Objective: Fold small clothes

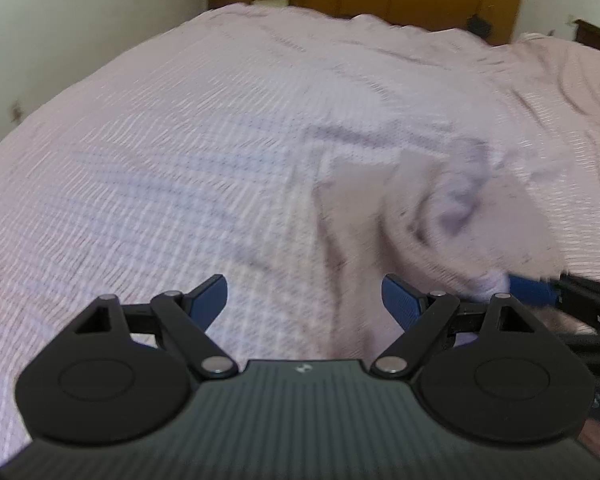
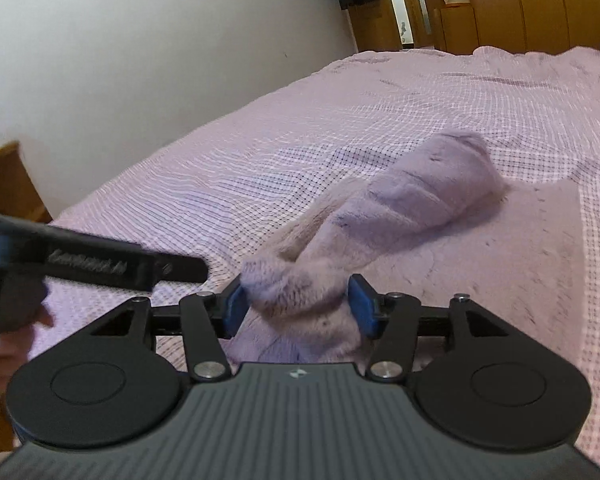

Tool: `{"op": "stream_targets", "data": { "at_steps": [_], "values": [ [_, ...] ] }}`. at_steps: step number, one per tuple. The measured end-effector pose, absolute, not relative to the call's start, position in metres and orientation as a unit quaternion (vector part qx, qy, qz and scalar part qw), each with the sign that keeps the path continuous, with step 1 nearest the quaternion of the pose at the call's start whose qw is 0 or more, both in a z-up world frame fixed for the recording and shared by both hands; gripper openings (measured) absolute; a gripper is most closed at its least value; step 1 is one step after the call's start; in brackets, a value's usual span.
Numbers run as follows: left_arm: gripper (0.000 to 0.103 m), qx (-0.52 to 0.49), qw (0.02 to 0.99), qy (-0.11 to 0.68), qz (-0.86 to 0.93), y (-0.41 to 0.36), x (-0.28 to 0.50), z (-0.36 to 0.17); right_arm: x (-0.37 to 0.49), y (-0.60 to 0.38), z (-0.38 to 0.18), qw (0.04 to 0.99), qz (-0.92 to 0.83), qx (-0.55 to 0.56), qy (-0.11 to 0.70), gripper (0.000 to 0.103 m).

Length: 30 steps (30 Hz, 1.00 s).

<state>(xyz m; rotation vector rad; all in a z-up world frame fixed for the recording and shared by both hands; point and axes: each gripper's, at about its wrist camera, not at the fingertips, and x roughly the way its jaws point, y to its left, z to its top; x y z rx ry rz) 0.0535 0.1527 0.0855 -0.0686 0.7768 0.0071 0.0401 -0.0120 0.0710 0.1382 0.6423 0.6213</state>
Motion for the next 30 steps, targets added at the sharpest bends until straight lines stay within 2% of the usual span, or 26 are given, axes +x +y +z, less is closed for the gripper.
{"op": "stream_targets", "data": {
  "at_steps": [10, 18, 19, 20, 22, 24, 30],
  "values": [
    [0.086, -0.029, 0.93, 0.365, -0.043, 0.113, 0.096, 0.079, 0.002, -0.103, 0.09, 0.915, 0.246, 0.118, 0.297, 0.063],
    [0.083, -0.073, 0.932, 0.349, -0.067, 0.101, 0.133, 0.053, 0.011, -0.147, 0.07, 0.923, 0.168, 0.154, 0.312, 0.065],
    [0.072, -0.081, 0.932, 0.346, -0.076, 0.1, 0.134, 0.049, 0.012, -0.15, 0.066, 0.923, 0.159, 0.159, 0.313, 0.067],
    [0.065, -0.085, 0.93, 0.348, -0.082, 0.099, 0.136, 0.046, 0.013, -0.154, 0.062, 0.923, 0.154, 0.163, 0.313, 0.07],
    [0.036, -0.093, 0.924, 0.361, -0.088, 0.097, 0.14, 0.036, 0.017, -0.158, 0.057, 0.92, 0.154, 0.177, 0.315, 0.073],
    [0.023, -0.112, 0.921, 0.362, -0.095, 0.097, 0.14, 0.03, 0.02, -0.161, 0.053, 0.916, 0.157, 0.19, 0.316, 0.073],
    [0.017, -0.115, 0.938, 0.313, -0.09, 0.104, 0.123, 0.06, 0.03, -0.149, 0.049, 0.914, 0.164, 0.199, 0.314, 0.073]
  ]
}}
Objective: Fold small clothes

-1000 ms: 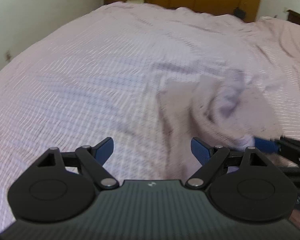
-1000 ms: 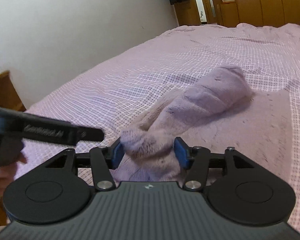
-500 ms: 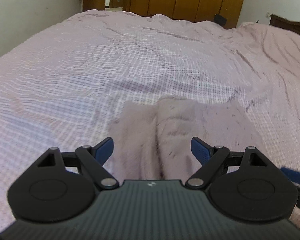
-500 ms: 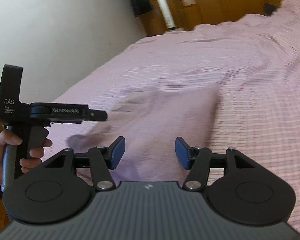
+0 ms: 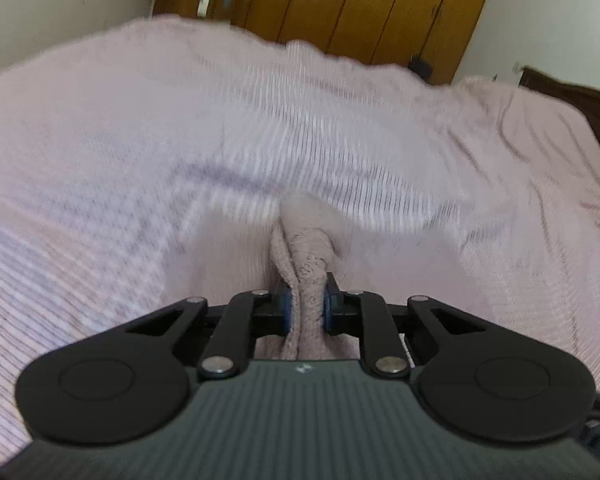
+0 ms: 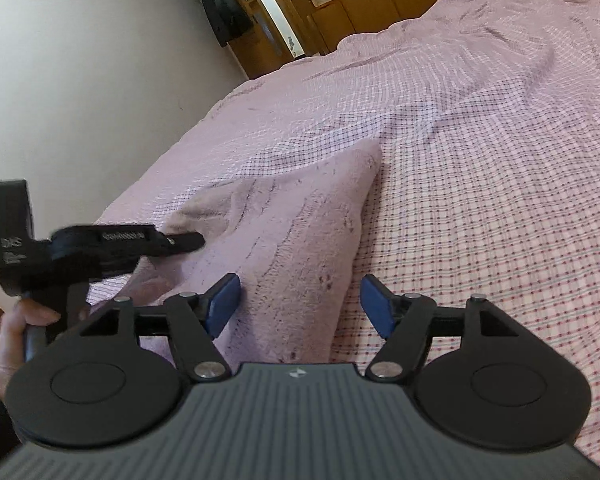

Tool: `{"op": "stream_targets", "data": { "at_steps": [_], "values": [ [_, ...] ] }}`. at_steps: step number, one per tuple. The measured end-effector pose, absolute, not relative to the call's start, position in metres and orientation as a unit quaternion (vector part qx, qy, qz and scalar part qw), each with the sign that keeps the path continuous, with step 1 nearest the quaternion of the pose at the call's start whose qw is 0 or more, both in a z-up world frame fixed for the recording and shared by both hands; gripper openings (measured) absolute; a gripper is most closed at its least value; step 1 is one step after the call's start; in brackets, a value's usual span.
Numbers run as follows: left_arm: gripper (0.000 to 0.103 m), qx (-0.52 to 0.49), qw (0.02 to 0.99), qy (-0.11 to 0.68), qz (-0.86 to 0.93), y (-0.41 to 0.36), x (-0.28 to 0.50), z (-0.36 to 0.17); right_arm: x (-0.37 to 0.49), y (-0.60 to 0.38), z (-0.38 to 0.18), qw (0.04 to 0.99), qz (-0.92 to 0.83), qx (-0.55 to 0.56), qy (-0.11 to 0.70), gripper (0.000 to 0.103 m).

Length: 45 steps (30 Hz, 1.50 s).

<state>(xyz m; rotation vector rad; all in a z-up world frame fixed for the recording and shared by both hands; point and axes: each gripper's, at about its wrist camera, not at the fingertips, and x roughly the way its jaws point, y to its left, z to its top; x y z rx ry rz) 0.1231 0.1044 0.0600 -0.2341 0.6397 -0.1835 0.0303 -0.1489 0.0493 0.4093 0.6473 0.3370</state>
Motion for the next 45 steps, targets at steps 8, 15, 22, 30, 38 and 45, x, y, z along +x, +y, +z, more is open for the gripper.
{"op": "stream_targets", "data": {
  "at_steps": [8, 15, 22, 30, 38, 45],
  "values": [
    [0.017, -0.069, 0.948, 0.308, -0.028, 0.141, 0.118, 0.067, 0.037, -0.117, 0.056, 0.911, 0.203, 0.176, 0.314, 0.073],
    [0.051, -0.09, 0.936, 0.339, -0.008, 0.162, 0.114, 0.049, 0.042, -0.102, 0.052, 0.91, 0.202, 0.163, 0.323, 0.08],
    [0.082, -0.141, 0.914, 0.377, -0.041, 0.175, 0.103, 0.046, 0.055, -0.113, 0.047, 0.906, 0.191, 0.183, 0.329, 0.094],
    [0.082, -0.253, 0.875, 0.41, -0.048, 0.188, 0.099, 0.022, 0.088, -0.117, 0.026, 0.866, 0.198, 0.255, 0.381, 0.095],
    [0.046, -0.326, 0.836, 0.424, -0.121, 0.178, 0.104, 0.004, 0.112, -0.099, 0.017, 0.844, 0.211, 0.28, 0.405, 0.086],
    [0.037, -0.35, 0.829, 0.404, -0.163, 0.167, 0.094, 0.037, 0.1, -0.107, 0.058, 0.852, 0.218, 0.283, 0.383, 0.052]
  ]
}}
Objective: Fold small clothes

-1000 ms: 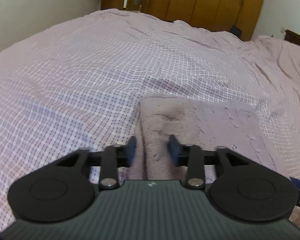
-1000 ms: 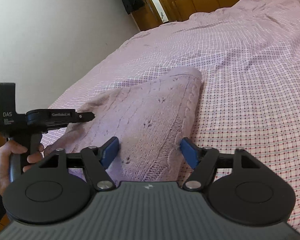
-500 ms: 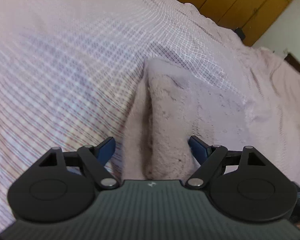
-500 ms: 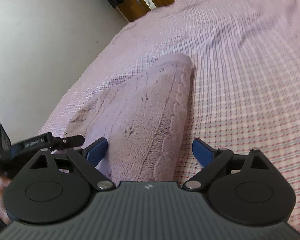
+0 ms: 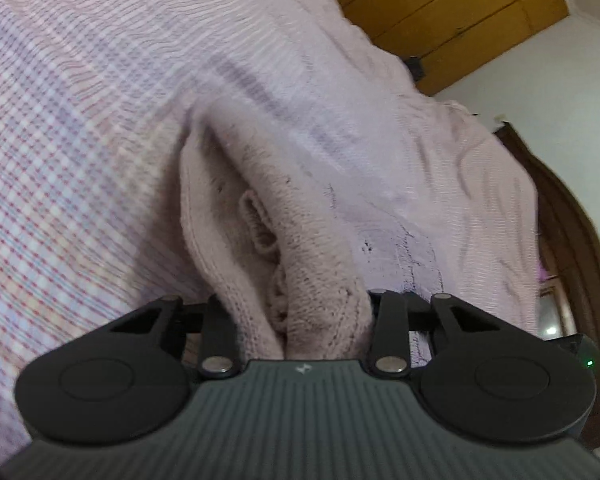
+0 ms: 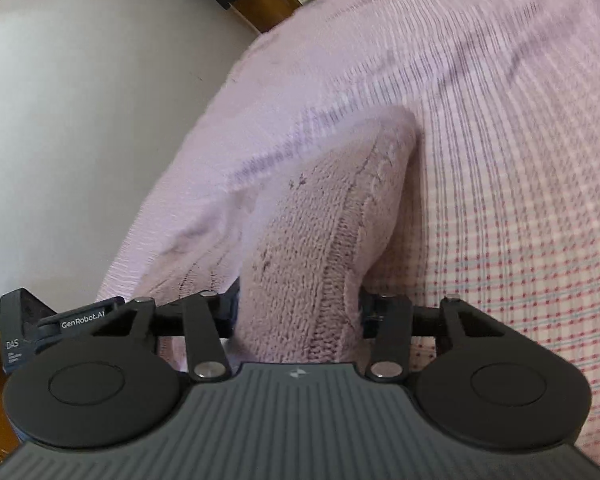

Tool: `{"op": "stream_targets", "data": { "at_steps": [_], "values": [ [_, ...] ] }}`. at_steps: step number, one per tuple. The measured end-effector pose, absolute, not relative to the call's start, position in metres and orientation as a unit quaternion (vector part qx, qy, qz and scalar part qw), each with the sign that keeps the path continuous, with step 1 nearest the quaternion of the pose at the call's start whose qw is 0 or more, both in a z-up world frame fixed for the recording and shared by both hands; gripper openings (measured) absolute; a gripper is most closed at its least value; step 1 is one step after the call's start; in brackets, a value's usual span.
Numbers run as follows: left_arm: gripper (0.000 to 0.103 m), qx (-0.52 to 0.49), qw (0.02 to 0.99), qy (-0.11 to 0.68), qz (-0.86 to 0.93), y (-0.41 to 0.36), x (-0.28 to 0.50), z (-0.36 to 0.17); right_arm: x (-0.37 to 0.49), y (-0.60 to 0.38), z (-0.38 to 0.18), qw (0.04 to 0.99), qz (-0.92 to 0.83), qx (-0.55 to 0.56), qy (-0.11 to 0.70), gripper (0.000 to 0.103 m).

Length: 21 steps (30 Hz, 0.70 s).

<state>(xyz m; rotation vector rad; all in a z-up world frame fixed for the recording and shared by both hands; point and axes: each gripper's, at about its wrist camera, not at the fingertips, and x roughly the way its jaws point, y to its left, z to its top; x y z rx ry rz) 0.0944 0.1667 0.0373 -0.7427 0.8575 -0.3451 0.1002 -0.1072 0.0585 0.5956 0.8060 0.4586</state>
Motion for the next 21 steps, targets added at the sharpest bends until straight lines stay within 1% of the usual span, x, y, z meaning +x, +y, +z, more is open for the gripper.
{"op": "stream_targets", "data": {
  "at_steps": [4, 9, 12, 17, 21],
  "values": [
    [0.037, -0.355, 0.822, 0.41, -0.174, 0.148, 0.08, 0.059, 0.079, -0.128, 0.09, 0.857, 0.221, 0.286, 0.367, 0.052],
    [0.037, -0.324, 0.826, 0.417, -0.197, 0.115, 0.047, 0.09, 0.04, -0.152, 0.121, 0.866, 0.208, 0.276, 0.362, 0.052],
    [0.037, -0.315, 0.824, 0.419, -0.215, 0.1, 0.021, 0.098, 0.009, -0.17, 0.134, 0.871, 0.2, 0.277, 0.354, 0.052],
    [0.037, -0.272, 0.828, 0.426, -0.241, 0.064, -0.014, 0.091, -0.045, -0.202, 0.135, 0.88, 0.178, 0.269, 0.349, 0.052],
    [0.038, -0.219, 0.834, 0.445, -0.241, 0.043, -0.034, 0.064, -0.072, -0.216, 0.109, 0.88, 0.155, 0.252, 0.37, 0.053]
  ]
}}
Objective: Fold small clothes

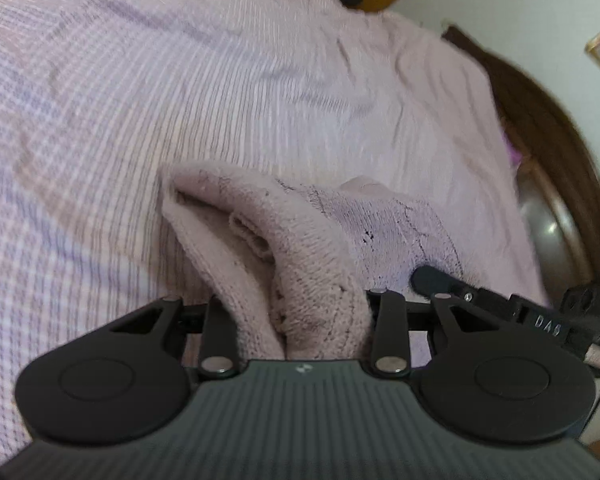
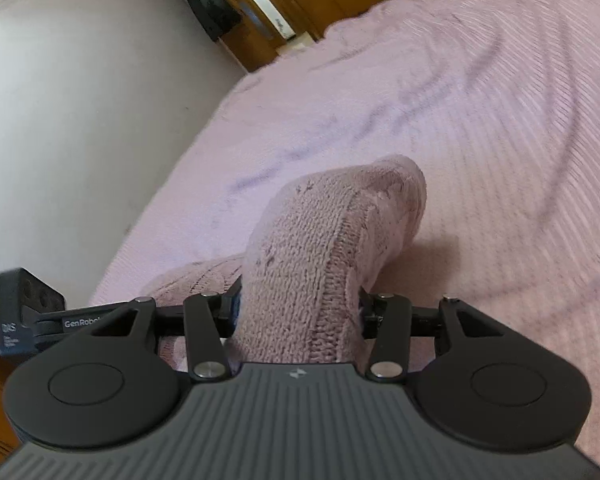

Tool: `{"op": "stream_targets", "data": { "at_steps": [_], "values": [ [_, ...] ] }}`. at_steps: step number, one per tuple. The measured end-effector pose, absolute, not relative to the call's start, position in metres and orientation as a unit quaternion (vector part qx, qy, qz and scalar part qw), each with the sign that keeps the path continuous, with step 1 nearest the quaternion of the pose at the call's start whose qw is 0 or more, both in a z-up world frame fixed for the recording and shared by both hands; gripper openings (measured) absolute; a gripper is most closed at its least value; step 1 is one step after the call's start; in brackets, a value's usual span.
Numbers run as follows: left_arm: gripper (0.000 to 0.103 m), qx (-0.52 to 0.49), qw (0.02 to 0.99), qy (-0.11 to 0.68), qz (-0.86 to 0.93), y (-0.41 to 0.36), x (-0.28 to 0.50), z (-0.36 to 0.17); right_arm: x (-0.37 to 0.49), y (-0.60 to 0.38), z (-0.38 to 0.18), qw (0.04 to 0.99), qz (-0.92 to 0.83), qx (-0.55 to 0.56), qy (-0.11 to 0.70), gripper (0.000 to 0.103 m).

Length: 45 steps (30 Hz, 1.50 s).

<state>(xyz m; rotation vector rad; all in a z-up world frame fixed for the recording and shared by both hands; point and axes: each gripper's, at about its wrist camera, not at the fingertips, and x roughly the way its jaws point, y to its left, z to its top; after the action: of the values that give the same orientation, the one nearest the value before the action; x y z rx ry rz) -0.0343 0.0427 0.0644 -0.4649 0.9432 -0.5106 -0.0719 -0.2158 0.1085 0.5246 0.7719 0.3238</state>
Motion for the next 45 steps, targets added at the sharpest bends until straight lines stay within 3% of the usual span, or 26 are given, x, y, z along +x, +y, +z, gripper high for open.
{"op": "stream_targets", "data": {
  "at_steps": [4, 8, 12, 15, 24, 45],
  "values": [
    [0.049, -0.159, 0.847, 0.459, -0.218, 0.032, -0.046, 0.039, -0.084, -0.212, 0.07, 0.881, 0.123, 0.217, 0.402, 0.056],
    [0.064, -0.125, 0.863, 0.447, -0.201, 0.032, -0.055, 0.032, -0.103, -0.203, 0.041, 0.892, 0.104, 0.188, 0.397, 0.068],
    [0.07, -0.092, 0.875, 0.438, -0.183, 0.03, -0.074, 0.047, -0.116, -0.196, 0.045, 0.905, 0.097, 0.162, 0.381, 0.075],
    [0.081, -0.063, 0.887, 0.427, -0.165, 0.027, -0.093, 0.058, -0.125, -0.192, 0.053, 0.917, 0.089, 0.129, 0.368, 0.081],
    [0.081, -0.032, 0.915, 0.386, -0.115, 0.023, -0.136, 0.057, -0.176, -0.183, 0.062, 0.936, 0.081, 0.091, 0.33, 0.095],
    [0.082, -0.01, 0.92, 0.387, -0.059, 0.0, -0.177, 0.005, -0.219, -0.159, 0.0, 0.94, 0.024, 0.054, 0.337, 0.101]
  ]
}}
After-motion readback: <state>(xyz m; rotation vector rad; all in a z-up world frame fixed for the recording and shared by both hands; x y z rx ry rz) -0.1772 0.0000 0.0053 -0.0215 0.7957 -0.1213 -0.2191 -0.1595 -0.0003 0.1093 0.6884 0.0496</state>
